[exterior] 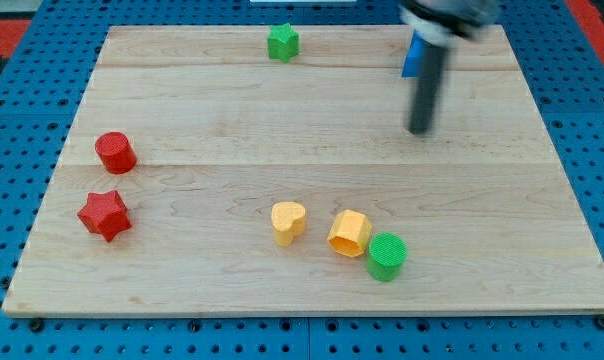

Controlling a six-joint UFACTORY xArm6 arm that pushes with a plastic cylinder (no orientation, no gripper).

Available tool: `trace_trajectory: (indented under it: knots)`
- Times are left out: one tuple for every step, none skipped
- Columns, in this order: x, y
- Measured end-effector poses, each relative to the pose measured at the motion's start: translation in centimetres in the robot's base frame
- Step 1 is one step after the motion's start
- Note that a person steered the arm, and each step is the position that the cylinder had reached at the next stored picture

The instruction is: Move the green circle vertically below the triangle

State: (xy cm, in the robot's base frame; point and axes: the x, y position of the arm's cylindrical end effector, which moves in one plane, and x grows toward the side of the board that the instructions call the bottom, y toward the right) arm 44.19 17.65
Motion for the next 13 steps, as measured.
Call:
trace_trajectory:
  knots:
    - [12.3, 5.1]
    - [17.7, 2.3]
    - [16.7, -3.4]
    - [17.5, -6.7]
    - [17.1, -10.7]
    - [12.5, -10.0]
    - [7.5, -6.2]
    - [2.4, -7.0]
    - [0.9, -8.8]
    - [2.2, -8.8]
    - [2.4, -8.8]
    - [0.6, -6.6]
    - [-1.9, -7.1]
